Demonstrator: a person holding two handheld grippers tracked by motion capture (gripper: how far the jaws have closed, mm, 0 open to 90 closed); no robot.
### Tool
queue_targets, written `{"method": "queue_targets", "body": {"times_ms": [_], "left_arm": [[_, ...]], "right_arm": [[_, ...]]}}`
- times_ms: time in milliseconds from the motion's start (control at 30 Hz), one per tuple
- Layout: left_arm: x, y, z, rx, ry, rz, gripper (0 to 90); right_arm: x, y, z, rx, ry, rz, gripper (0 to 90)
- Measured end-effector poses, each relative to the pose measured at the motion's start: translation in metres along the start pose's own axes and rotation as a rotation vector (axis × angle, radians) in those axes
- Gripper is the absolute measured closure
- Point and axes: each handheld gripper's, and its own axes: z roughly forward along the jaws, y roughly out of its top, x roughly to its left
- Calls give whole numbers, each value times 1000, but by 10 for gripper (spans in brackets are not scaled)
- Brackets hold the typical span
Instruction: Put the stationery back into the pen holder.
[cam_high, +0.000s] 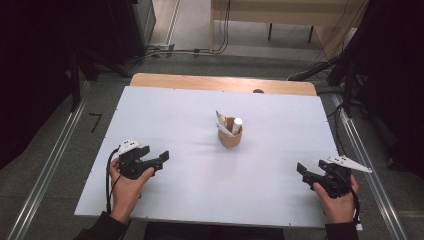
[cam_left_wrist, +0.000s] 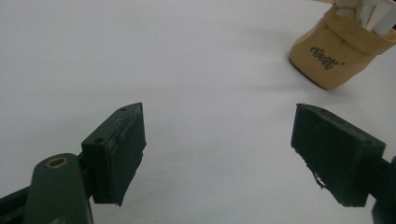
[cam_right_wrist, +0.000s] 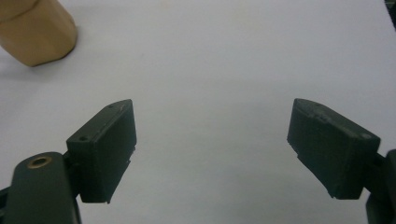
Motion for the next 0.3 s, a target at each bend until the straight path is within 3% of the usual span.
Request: {"method": "queue_targets", "body": {"times_ms": [300], "left_arm": [[21, -5, -6, 18, 81, -26, 161]], "right_arm": [[-6, -2, 0, -2, -48, -10, 125]]}}
